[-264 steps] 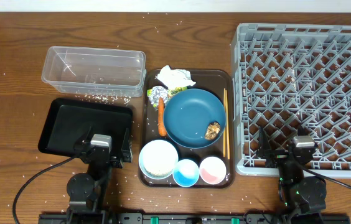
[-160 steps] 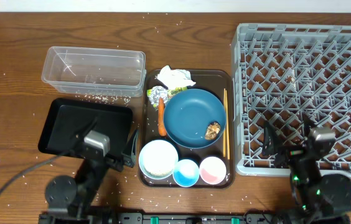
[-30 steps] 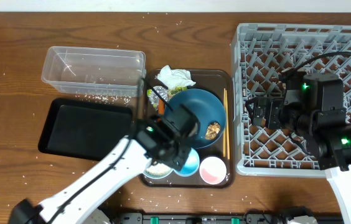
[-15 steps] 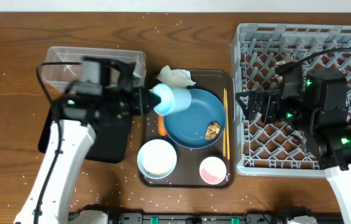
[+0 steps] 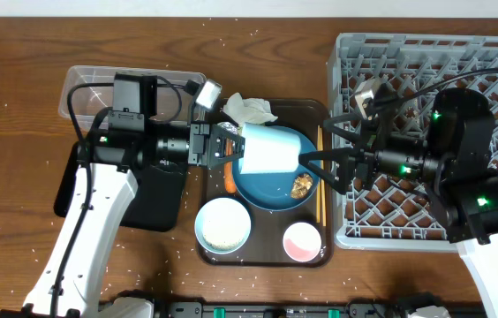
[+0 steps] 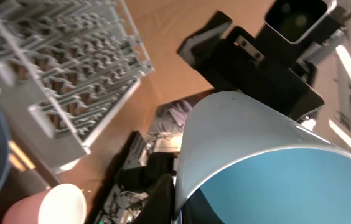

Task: Sort waste into correct bins and load items into the dishwasher rack
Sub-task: 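Hand the light-blue cup from the left gripper to the right gripper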

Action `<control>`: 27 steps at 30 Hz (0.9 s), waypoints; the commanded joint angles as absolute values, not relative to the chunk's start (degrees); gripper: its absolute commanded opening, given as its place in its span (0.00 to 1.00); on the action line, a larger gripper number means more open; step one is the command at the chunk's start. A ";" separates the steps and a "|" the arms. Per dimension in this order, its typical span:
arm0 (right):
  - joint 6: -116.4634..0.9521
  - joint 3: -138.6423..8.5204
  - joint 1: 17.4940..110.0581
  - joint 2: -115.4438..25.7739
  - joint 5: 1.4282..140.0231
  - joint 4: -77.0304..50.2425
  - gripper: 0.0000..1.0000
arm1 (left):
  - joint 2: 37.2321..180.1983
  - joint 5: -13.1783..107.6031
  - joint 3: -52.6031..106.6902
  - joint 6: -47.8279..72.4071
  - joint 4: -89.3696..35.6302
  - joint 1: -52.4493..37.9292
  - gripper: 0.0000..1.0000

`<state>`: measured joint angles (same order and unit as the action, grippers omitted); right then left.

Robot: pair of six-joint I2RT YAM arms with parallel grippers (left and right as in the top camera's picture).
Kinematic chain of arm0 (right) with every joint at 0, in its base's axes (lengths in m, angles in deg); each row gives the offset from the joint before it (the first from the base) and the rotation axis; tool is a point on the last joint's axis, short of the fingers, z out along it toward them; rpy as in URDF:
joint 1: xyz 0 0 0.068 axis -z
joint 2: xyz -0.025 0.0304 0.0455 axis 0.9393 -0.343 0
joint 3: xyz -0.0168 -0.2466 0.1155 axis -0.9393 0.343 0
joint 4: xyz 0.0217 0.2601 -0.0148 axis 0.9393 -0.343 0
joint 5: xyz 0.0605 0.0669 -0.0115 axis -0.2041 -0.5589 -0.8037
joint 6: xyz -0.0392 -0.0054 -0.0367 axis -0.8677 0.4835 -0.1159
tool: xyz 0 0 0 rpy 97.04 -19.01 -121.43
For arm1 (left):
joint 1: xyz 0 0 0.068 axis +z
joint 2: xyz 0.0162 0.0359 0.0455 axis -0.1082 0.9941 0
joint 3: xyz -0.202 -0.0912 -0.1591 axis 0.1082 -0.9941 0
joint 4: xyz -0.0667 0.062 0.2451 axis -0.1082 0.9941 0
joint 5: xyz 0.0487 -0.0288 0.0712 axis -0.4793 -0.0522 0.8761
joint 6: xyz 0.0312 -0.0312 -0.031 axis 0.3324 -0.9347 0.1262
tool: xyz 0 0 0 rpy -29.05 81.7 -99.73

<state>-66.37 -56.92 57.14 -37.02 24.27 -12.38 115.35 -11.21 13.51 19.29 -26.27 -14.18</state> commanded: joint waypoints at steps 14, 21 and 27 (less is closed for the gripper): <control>-67.68 -57.92 48.57 -40.10 21.54 -9.78 0.75 | 115.24 -15.12 14.43 18.55 -31.67 -19.03 0.06; -67.66 -57.95 48.60 -39.95 21.51 -9.49 0.63 | 115.24 -12.78 14.43 16.45 -34.90 -19.05 0.06; -67.59 -57.95 48.60 -38.97 20.20 -8.40 0.68 | 115.24 -12.52 14.43 16.45 -35.08 -19.05 0.06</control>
<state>-67.42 -56.98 48.62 -39.67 20.18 -9.49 115.37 -12.17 13.51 16.74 -34.77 -18.59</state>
